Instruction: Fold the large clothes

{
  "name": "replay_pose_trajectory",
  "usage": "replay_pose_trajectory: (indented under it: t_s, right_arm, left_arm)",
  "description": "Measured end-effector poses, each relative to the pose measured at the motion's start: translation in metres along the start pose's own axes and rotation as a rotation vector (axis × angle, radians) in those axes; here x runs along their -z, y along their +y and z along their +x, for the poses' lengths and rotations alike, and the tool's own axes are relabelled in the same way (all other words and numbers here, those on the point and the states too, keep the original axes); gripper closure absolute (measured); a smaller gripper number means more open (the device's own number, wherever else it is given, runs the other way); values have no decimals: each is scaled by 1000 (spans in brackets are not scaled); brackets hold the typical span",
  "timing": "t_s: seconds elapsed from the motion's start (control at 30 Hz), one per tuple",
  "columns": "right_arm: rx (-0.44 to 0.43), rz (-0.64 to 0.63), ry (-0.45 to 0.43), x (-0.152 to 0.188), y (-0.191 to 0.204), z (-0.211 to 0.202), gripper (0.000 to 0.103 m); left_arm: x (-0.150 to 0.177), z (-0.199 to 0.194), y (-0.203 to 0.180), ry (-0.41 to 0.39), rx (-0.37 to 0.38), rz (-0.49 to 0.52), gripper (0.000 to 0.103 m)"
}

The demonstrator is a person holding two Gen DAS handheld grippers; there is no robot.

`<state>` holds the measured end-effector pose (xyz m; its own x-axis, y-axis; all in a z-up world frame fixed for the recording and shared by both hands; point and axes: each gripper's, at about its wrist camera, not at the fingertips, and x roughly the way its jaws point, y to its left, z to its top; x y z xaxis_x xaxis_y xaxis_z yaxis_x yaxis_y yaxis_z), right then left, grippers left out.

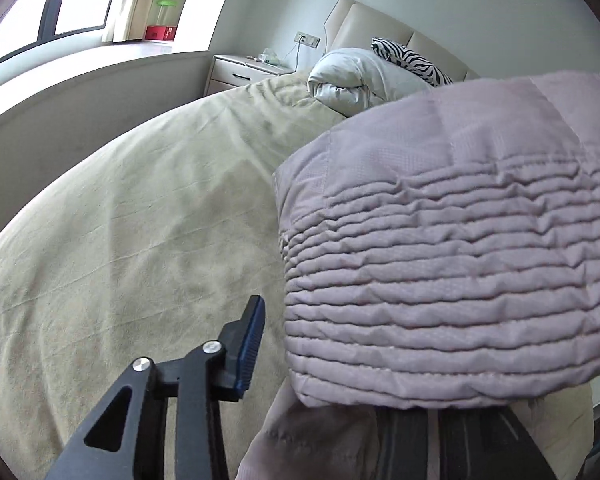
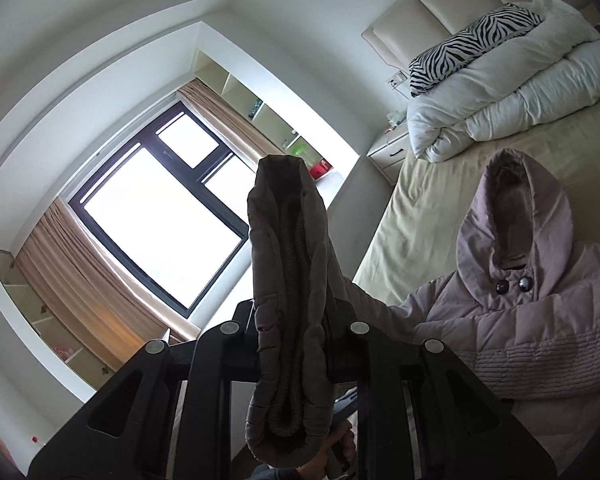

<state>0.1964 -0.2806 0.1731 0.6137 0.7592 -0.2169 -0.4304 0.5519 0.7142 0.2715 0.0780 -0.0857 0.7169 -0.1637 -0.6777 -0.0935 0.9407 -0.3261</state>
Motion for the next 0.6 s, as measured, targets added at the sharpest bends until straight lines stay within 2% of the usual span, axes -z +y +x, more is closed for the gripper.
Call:
replay_pose_trajectory:
  t_s: [0.1, 0.13, 0.23, 0.33, 0.43, 0.53, 0.57, 0.6]
  right_arm:
    - [37, 78, -26, 3, -56, -17, 84]
    - [49, 107, -42, 4, -78, -21, 84]
    - [108, 196, -82, 12, -142, -38, 84]
    - [192, 282, -89, 25, -211, -48, 84]
    - [265, 395, -81, 50, -287, -47, 84]
    - [360, 489, -33, 83, -352, -42, 84]
    - [380, 518, -20, 96, -370, -41, 84]
    - [371, 553, -17, 108, -386, -43, 85]
  left_arm:
    - [0, 22, -11, 40, -63, 83, 82]
    - [1, 27, -14, 46, -89, 122, 83]
    - [8, 38, -20, 44, -153, 238, 83]
    - [17, 42, -24, 30, -201, 299, 80]
    - [21, 40, -29, 21, -183, 344, 79]
    - [23, 34, -31, 20, -173, 383, 77]
    - [22, 33, -31, 22, -168, 386, 76]
    - [22, 30, -31, 20, -175, 396, 70]
